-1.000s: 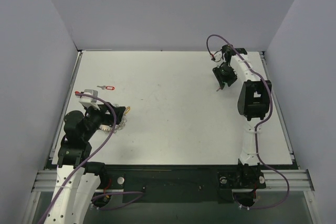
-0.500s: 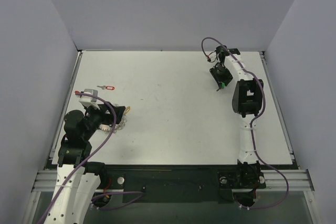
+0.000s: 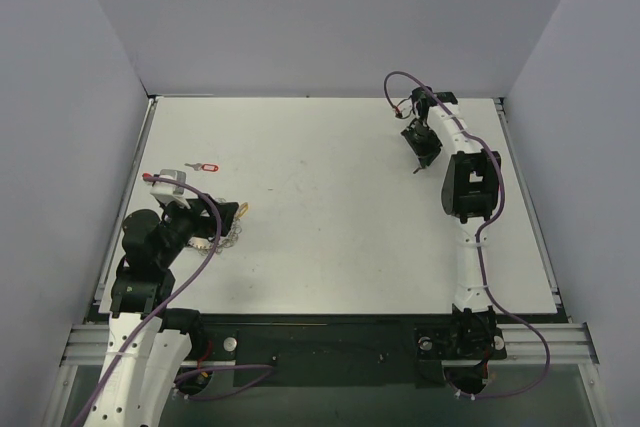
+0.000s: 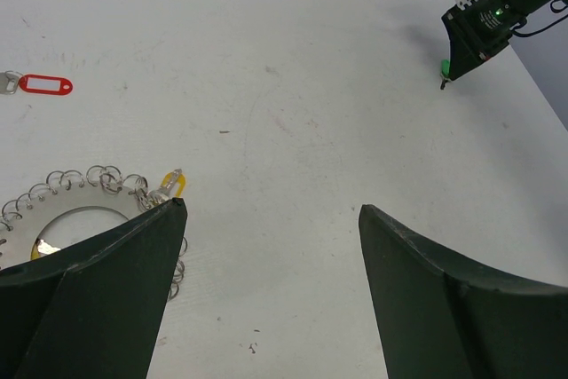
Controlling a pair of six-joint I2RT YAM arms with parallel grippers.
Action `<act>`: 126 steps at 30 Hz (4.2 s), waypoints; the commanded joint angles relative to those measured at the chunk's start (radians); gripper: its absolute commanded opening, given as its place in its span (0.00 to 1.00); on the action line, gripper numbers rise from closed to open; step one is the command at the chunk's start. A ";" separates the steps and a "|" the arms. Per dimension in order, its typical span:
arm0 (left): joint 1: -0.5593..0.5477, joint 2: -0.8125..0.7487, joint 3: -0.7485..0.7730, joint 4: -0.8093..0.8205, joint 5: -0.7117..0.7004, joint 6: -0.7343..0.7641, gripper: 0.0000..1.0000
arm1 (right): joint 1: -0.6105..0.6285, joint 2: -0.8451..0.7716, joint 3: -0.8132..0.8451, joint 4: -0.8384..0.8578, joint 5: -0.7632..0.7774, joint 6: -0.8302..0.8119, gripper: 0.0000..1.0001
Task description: Put the keys on the keyring
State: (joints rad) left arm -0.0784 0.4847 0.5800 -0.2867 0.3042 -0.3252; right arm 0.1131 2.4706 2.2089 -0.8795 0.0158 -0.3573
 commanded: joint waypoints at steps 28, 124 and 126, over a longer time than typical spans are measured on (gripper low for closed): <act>0.008 0.005 -0.002 0.096 0.122 0.005 0.88 | 0.008 -0.112 -0.024 -0.039 -0.007 -0.017 0.00; -1.382 1.302 0.234 1.344 -0.786 0.422 0.45 | -0.030 -1.325 -1.249 -0.228 -1.002 -0.358 0.00; -1.379 1.307 0.238 1.344 -0.784 0.425 0.43 | -0.032 -1.323 -1.247 -0.227 -1.002 -0.358 0.00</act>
State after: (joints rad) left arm -1.4670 1.7828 0.7883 1.0348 -0.4969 0.1120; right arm 0.0856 1.1389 0.9726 -1.0809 -0.9581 -0.7212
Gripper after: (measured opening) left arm 0.433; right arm 0.004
